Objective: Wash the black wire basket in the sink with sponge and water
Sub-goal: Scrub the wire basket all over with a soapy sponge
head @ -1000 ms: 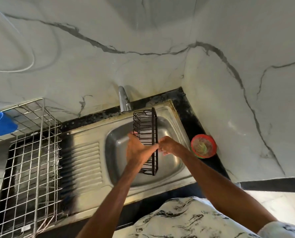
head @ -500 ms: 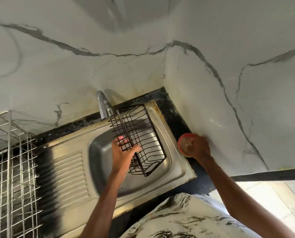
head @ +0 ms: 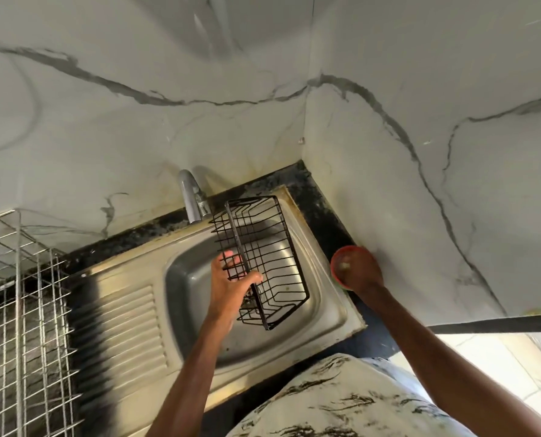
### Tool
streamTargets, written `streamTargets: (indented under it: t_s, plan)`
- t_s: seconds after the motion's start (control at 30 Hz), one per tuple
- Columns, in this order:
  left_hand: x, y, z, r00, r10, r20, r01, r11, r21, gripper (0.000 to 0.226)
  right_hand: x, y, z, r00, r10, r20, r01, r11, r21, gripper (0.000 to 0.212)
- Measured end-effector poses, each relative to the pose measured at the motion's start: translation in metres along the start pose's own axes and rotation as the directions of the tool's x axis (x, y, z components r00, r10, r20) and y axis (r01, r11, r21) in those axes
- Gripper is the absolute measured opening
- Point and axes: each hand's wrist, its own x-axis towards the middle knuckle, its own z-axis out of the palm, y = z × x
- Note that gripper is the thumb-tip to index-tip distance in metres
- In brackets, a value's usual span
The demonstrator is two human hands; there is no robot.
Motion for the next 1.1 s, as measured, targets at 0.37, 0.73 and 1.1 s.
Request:
streamTargets:
  t_s: [0.37, 0.73, 1.1]
  plan:
    - [-0.009, 0.003, -0.006, 0.997, -0.081, -0.018, 0.075, 0.970, -0.233, 0.120, 0.005, 0.005, -0.021, 0.999, 0.040, -0.018, -0.038, 0.996, 0.082, 0.051]
    - [-0.010, -0.006, 0.003, 0.994, -0.107, 0.004, 0.104, 0.952, -0.286, 0.080, -0.001, 0.006, -0.028, 0.993, -0.009, -0.116, 0.028, 0.987, 0.161, 0.046]
    - [-0.020, -0.003, 0.006, 0.992, -0.128, 0.012, 0.126, 0.946, -0.297, 0.099, -0.008, 0.000, -0.042, 0.978, -0.129, -0.163, 0.143, 0.987, 0.079, 0.023]
